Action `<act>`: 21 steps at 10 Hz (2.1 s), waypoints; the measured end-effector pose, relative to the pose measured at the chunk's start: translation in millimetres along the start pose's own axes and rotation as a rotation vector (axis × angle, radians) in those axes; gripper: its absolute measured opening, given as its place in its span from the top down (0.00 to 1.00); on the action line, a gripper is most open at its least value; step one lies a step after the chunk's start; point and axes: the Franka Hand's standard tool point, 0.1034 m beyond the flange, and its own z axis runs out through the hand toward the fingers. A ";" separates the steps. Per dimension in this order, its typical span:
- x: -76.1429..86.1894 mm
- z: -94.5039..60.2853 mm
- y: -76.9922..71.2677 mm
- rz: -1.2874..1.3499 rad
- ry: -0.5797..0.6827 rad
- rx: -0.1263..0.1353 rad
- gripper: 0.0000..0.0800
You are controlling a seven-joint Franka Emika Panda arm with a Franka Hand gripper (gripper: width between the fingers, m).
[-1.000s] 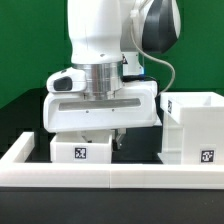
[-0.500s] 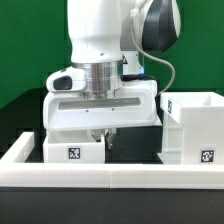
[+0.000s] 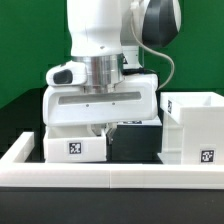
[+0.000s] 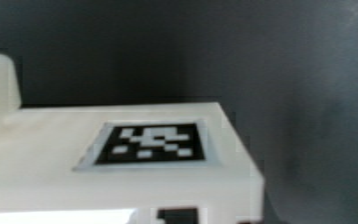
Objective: Assemble drawer
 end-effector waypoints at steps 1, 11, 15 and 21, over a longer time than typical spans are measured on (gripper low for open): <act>-0.9 -4.3 -2.7 -0.061 -0.009 -0.003 0.95; -0.6 -7.8 -9.8 -0.873 -0.053 -0.036 0.95; -3.4 -5.9 -6.8 -1.104 -0.062 -0.040 0.95; -0.9 -1.7 -14.0 -1.361 -0.089 -0.066 0.95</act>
Offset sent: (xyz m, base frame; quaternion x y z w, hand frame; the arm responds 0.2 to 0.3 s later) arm 0.0000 0.0000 0.0000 0.0000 0.0000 0.0000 1.0000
